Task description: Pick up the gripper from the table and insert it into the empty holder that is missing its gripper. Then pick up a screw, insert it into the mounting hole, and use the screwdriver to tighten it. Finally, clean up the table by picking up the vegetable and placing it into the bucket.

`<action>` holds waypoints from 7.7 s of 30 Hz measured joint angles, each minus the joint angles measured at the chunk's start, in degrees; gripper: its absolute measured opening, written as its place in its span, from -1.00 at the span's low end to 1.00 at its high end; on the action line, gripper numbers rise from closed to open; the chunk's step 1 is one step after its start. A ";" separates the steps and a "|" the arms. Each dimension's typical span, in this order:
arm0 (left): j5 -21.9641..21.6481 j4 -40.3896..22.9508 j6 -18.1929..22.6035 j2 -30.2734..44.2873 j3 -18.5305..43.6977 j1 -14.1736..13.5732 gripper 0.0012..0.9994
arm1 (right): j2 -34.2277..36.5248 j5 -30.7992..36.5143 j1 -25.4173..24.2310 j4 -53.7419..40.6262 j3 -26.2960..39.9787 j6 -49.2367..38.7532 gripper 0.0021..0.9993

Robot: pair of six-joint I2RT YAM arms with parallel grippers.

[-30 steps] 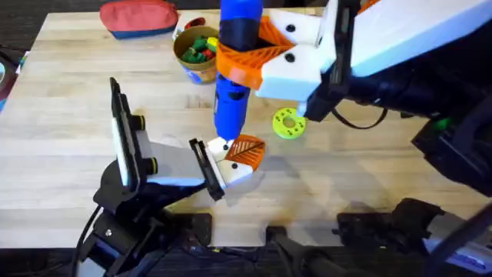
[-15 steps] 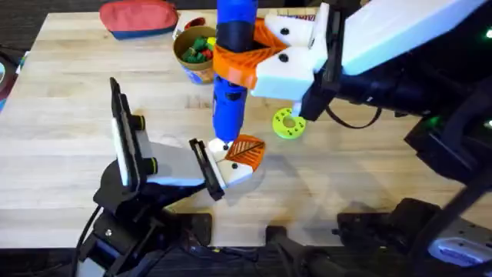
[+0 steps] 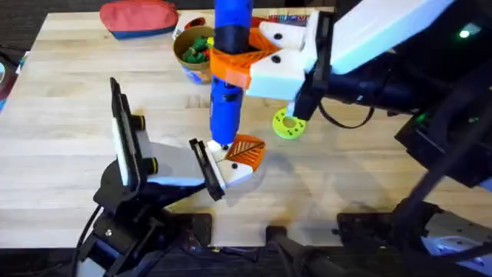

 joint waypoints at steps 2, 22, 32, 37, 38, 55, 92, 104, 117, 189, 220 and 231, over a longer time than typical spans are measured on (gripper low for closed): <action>0.02 -0.01 0.00 0.00 0.00 0.00 -0.99 | 0.46 0.02 0.00 0.19 -0.01 0.25 -0.99; 0.02 0.01 0.02 0.00 0.00 0.00 -0.99 | -0.13 -0.02 -0.49 2.64 -0.03 0.61 -0.99; 0.02 0.01 0.02 0.00 0.00 0.00 -0.99 | -0.42 -0.04 -0.50 2.61 -0.02 0.61 -0.99; 0.02 0.01 0.02 0.00 0.00 0.00 -0.99 | -0.42 -0.04 -0.50 1.51 -0.02 0.61 -0.99; 0.02 0.01 0.02 0.00 0.00 0.00 -0.99 | -0.42 -0.04 -0.50 1.00 -0.03 0.60 -0.99; 0.02 0.01 0.00 0.00 0.00 0.00 -0.99 | -0.42 -0.02 -0.50 -0.14 -0.03 0.58 -0.99; -0.20 0.01 0.02 0.00 0.00 0.00 -0.99 | 13.08 41.84 -16.96 -13.16 -0.54 -60.92 -0.99; -0.22 0.01 0.02 0.00 0.00 0.00 -0.99 | 28.73 50.61 -16.94 -14.97 -0.54 -74.89 -0.99; -0.24 0.01 0.02 0.00 0.00 0.00 -0.99 | 31.58 48.61 -16.90 -16.87 0.35 -66.80 0.95; -40.80 -44.39 13.67 84.93 54.88 54.58 0.99 | 18.33 46.25 -13.11 -18.06 0.42 -36.47 0.99; -33.80 -39.92 15.60 86.17 62.61 45.42 -0.96 | 18.33 46.25 -13.11 -19.79 0.42 -36.49 0.98; -27.82 -15.06 1.66 84.09 65.94 28.66 -0.96 | 18.32 46.24 -13.11 -21.45 0.42 -36.49 0.98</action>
